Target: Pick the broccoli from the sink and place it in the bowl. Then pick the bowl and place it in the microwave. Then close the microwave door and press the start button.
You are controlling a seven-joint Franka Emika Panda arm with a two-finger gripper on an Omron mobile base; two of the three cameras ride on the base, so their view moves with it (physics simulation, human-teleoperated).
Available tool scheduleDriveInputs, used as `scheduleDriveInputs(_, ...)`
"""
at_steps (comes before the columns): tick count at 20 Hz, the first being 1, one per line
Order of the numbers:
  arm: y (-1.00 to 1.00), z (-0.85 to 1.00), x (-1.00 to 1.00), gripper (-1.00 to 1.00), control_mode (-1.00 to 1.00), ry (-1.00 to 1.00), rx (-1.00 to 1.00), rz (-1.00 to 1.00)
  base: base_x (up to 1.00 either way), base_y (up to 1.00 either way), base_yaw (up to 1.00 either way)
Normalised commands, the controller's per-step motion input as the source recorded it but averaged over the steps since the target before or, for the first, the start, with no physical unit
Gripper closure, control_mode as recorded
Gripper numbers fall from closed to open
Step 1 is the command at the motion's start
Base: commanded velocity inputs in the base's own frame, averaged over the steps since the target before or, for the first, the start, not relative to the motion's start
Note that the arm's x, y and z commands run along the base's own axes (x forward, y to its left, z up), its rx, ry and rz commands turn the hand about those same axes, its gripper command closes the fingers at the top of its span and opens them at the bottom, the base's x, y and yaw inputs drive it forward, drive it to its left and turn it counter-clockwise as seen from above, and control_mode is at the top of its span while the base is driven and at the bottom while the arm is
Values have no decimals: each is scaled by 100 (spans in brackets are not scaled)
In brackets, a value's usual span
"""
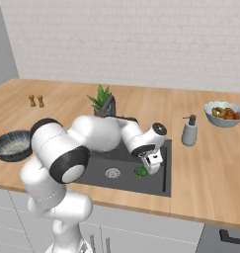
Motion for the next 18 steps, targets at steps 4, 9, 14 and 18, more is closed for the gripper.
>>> scheduleDriveInputs(4, 0, -61, 15, -100, -100, -5, 6, -4, 0, 0, 0)
scheduleDriveInputs(9, 0, -33, 22, -100, -100, 1, 12, -3, 0, 0, 0)
scheduleDriveInputs(14, -9, -19, 42, -100, -100, 9, 9, 0, 0, 0, 0)
scheduleDriveInputs(18, -16, -37, 27, -100, -100, 0, 5, 0, 0, 0, 0)
